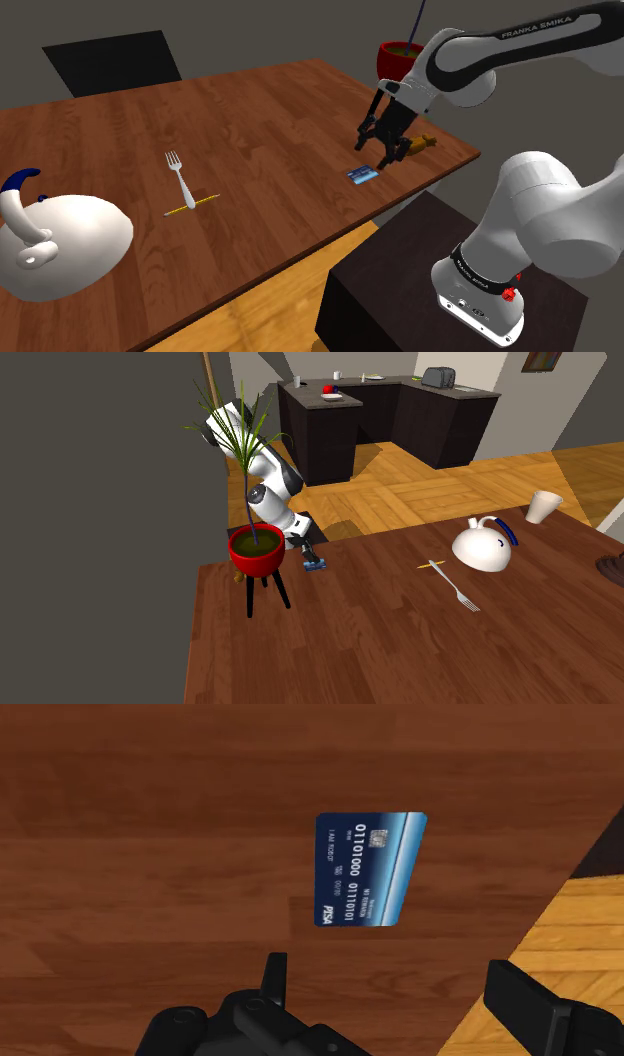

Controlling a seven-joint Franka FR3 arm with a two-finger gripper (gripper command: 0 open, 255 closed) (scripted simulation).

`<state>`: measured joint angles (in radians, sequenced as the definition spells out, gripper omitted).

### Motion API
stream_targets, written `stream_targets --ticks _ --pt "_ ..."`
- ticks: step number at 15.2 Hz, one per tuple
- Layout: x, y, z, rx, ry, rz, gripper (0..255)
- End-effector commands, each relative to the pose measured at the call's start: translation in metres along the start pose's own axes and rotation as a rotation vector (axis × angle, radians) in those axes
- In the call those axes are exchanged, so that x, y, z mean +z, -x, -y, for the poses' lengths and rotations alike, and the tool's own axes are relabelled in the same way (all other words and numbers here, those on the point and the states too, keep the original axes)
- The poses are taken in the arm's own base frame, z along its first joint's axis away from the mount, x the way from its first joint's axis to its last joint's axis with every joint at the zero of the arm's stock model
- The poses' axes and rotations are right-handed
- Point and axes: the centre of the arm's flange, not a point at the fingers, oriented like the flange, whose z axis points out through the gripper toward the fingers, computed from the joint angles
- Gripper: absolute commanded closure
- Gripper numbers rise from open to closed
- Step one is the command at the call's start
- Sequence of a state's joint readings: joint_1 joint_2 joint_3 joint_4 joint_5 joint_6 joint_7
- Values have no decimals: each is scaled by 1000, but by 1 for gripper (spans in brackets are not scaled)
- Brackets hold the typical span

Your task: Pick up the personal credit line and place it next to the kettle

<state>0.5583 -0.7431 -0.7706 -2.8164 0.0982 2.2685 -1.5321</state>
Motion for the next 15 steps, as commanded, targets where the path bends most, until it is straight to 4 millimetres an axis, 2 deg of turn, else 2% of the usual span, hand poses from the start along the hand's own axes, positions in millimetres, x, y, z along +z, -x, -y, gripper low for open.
stream_targets --ticks 1,8,15 --pt "19 4 -5 -66 -12 -17 0" --pt "53 4 -5 -66 -12 -17 0" --pt "53 4 -5 -66 -12 -16 0"
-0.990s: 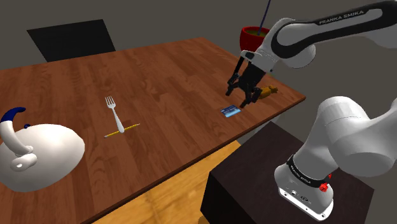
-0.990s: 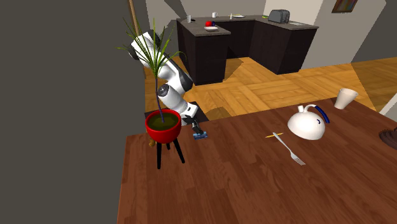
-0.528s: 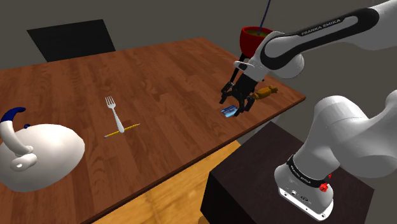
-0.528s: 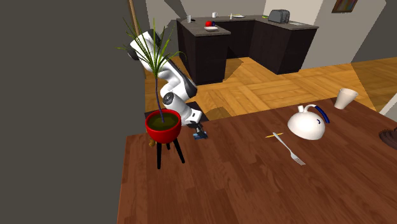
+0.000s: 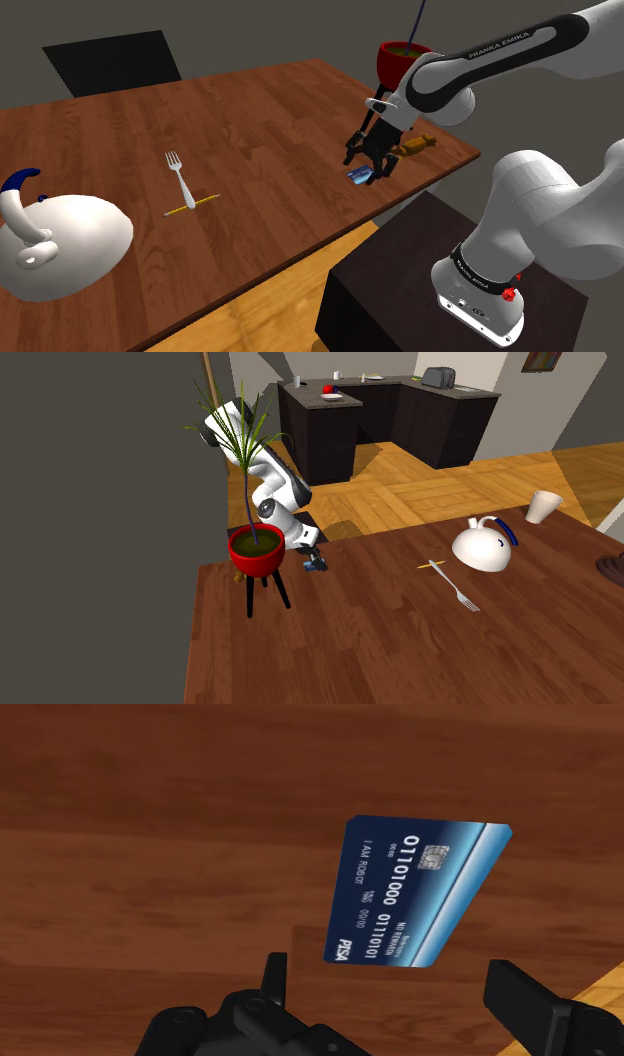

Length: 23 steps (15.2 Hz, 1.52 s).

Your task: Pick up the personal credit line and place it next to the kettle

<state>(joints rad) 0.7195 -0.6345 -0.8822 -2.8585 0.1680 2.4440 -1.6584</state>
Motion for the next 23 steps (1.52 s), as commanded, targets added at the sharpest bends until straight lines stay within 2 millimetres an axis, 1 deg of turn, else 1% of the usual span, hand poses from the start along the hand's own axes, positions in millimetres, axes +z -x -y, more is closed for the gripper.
stream_targets --ticks 1,10,23 --pt "0 0 0 0 0 0 255" --pt "0 0 0 0 0 0 255" --pt "-57 -38 0 0 0 0 255"
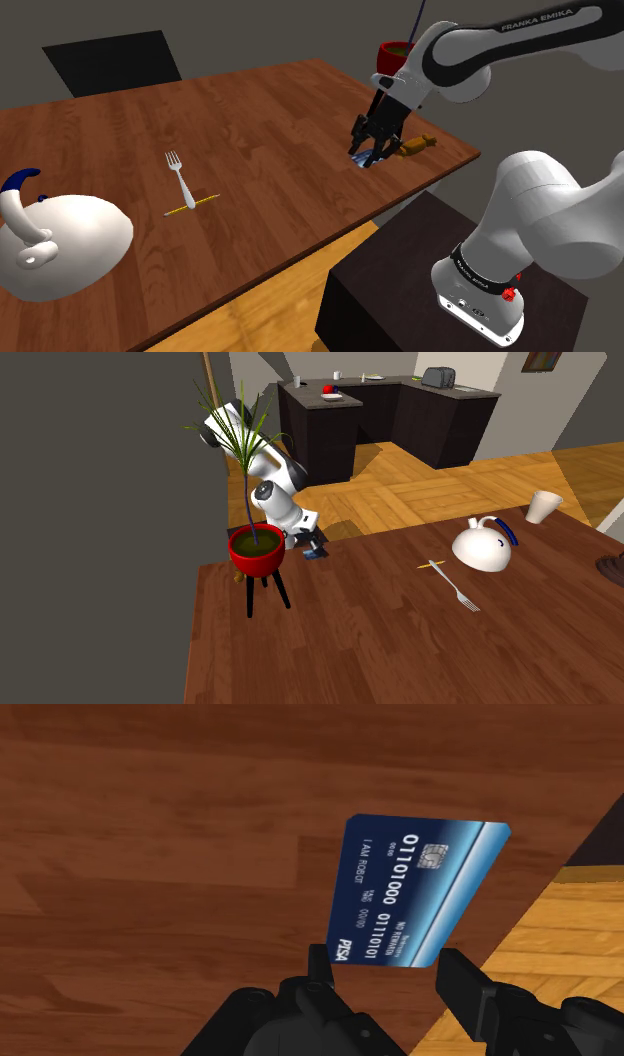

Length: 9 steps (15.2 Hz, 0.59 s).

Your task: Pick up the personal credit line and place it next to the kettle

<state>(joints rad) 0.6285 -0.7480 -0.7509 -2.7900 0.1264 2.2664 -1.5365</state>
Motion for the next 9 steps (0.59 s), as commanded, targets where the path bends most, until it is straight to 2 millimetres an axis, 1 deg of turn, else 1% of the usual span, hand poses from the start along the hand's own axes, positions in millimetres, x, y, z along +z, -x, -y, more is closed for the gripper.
stream_targets --ticks 1,9 --pt "-10 -7 0 0 0 0 255" --pt "-45 -30 0 0 0 0 255"
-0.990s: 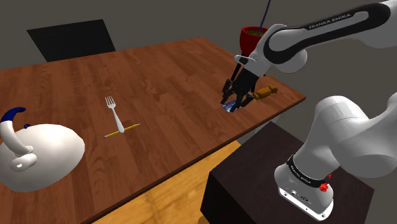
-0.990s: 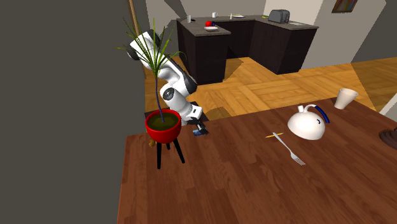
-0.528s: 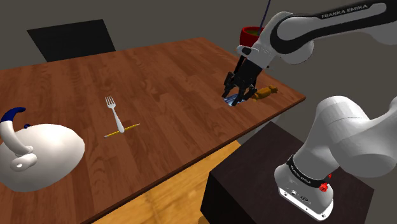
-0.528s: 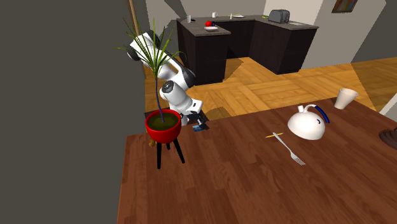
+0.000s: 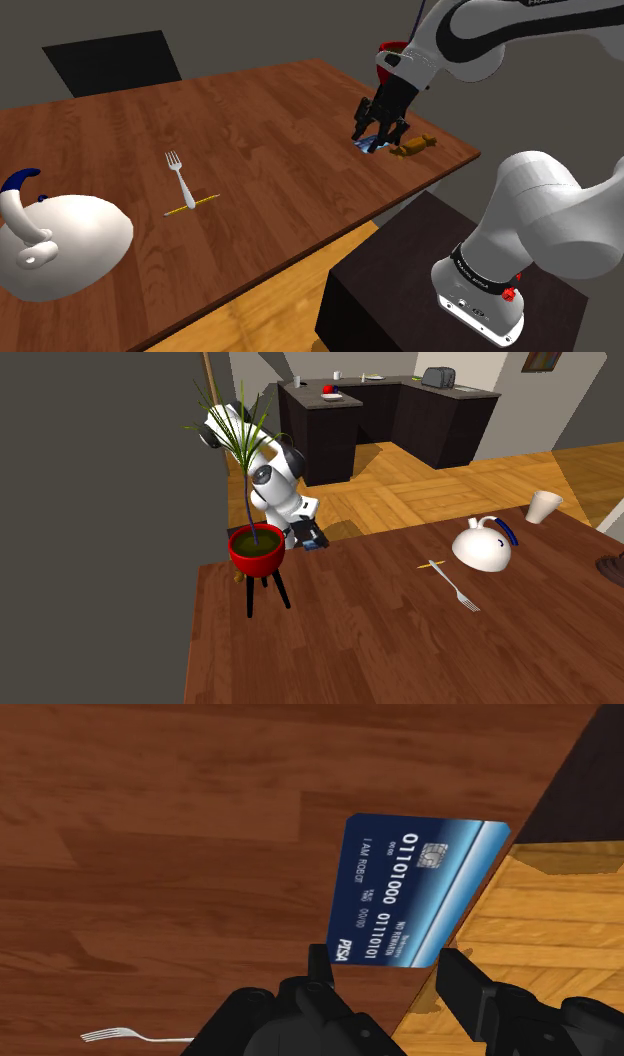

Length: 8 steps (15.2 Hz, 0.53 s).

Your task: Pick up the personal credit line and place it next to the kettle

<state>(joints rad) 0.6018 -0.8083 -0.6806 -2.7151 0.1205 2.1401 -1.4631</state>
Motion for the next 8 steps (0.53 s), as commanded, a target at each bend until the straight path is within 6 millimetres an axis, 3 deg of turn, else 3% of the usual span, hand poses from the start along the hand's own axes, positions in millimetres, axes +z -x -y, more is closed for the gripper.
stream_targets --ticks 1,8 --pt "-9 -6 0 0 0 0 255" --pt "-40 -27 0 0 0 0 255"
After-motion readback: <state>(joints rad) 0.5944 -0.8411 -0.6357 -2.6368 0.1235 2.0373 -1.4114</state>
